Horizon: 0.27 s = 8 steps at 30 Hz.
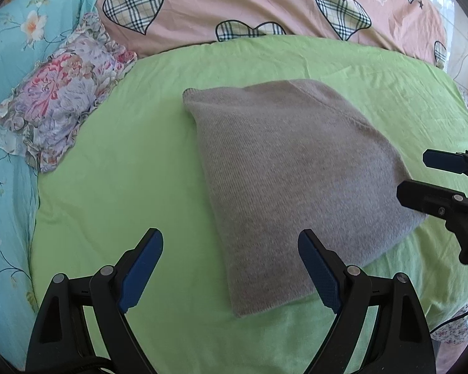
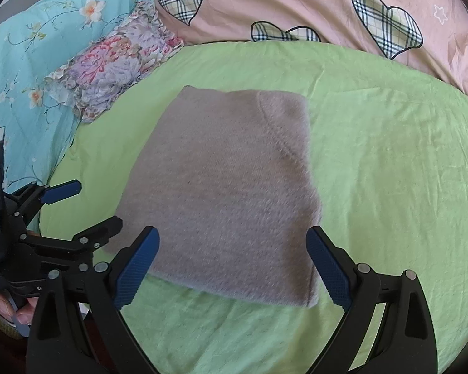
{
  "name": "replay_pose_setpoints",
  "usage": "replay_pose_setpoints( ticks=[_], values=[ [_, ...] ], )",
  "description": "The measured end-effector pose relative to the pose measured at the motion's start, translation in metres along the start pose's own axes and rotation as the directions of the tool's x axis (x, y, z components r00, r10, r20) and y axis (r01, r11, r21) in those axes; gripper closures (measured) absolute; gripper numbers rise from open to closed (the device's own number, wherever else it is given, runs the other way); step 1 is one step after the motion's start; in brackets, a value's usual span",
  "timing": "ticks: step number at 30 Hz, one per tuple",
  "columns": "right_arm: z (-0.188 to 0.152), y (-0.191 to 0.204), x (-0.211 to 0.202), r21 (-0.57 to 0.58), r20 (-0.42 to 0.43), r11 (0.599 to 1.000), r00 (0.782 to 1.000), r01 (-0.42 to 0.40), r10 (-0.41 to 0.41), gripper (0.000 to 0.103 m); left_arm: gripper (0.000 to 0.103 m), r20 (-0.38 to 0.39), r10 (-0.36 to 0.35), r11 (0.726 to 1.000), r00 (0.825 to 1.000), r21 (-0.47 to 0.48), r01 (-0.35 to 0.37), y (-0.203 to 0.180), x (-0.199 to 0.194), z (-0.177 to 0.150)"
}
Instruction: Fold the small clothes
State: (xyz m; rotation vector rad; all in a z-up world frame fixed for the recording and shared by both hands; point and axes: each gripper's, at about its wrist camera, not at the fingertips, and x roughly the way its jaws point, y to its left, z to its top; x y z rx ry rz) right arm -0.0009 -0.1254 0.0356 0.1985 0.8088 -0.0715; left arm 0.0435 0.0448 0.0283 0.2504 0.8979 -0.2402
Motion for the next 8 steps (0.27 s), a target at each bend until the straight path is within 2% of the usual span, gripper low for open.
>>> replay_pose_setpoints(
  ticks=[8],
  values=[
    [0.0050, -0.0077, 0.0065, 0.014, 0.003, 1.000, 1.000, 0.004, -0.004, 0.008, 0.014, -0.014, 0.004, 1.000, 1.000, -0.013, -0.004, 0.0019, 0.0071, 0.0050]
  ],
)
